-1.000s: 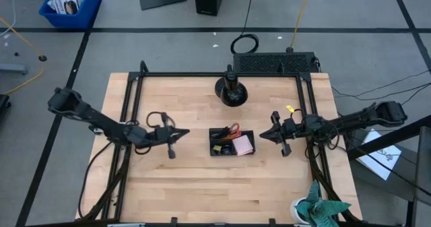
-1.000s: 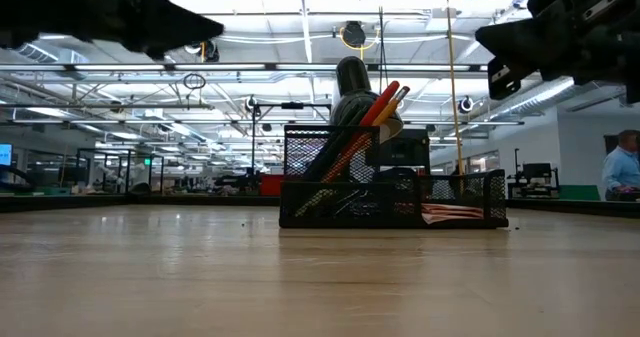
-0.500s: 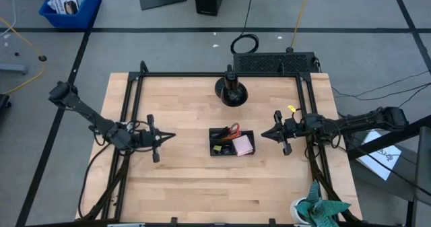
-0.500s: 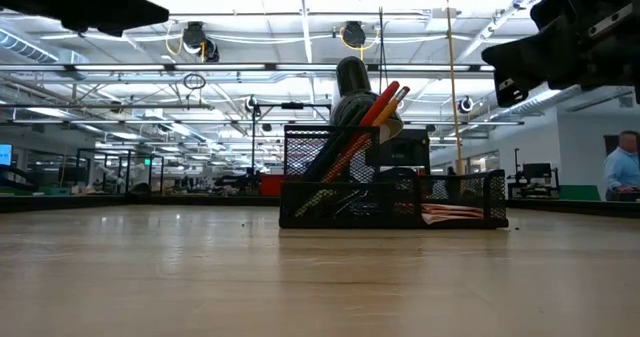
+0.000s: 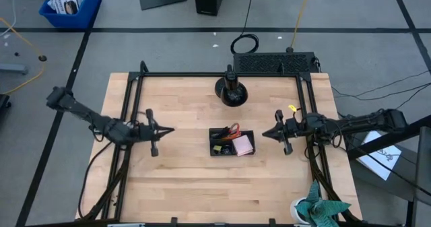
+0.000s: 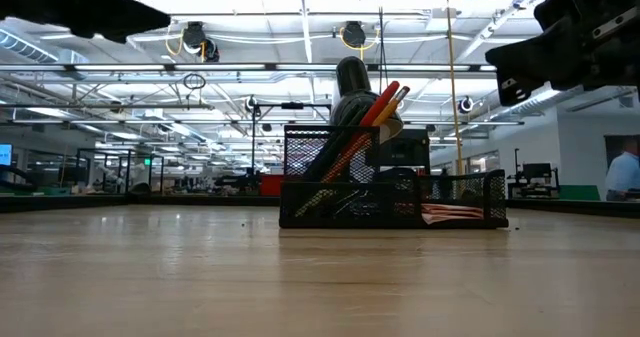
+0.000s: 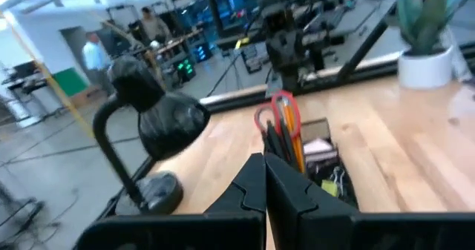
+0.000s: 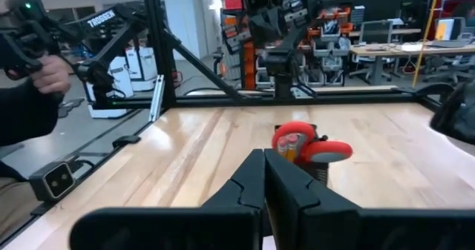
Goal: Pick and place office supplies into organizer
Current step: Return to Home Position
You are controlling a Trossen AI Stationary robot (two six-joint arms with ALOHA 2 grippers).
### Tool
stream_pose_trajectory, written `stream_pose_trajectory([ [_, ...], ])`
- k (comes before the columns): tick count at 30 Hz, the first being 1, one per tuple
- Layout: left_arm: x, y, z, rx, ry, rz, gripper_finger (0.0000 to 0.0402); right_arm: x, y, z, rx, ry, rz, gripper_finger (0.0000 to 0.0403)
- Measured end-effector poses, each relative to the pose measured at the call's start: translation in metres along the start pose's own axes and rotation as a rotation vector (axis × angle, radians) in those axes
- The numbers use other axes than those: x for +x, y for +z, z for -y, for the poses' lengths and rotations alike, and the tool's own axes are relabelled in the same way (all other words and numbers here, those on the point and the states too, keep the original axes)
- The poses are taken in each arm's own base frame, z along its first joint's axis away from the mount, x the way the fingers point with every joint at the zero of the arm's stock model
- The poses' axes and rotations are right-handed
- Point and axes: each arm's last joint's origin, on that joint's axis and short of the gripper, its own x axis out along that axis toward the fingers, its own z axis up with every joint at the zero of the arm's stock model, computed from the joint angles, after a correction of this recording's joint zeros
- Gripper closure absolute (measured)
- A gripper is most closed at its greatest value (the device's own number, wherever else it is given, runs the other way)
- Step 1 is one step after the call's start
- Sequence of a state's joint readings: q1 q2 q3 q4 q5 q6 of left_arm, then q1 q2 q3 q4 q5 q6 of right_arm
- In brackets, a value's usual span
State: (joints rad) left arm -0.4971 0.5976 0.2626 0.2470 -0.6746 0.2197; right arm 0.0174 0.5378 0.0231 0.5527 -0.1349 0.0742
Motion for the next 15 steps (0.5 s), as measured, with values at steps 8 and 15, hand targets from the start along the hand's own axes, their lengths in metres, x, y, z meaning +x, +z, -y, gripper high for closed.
stream_pose_trajectory([
  [8, 0.015, -0.008, -0.027, -0.002, -0.231, 0.020, 0.0402, -0.001, 0.001, 0.003, -0.026, 0.082, 0.005, 0.0403],
  [15, 0.005, -0.010, -0.036, -0.015, -0.307, 0.034, 0.0402, -0.003, 0.002, 0.005, -0.001, 0.078, 0.002, 0.0403],
])
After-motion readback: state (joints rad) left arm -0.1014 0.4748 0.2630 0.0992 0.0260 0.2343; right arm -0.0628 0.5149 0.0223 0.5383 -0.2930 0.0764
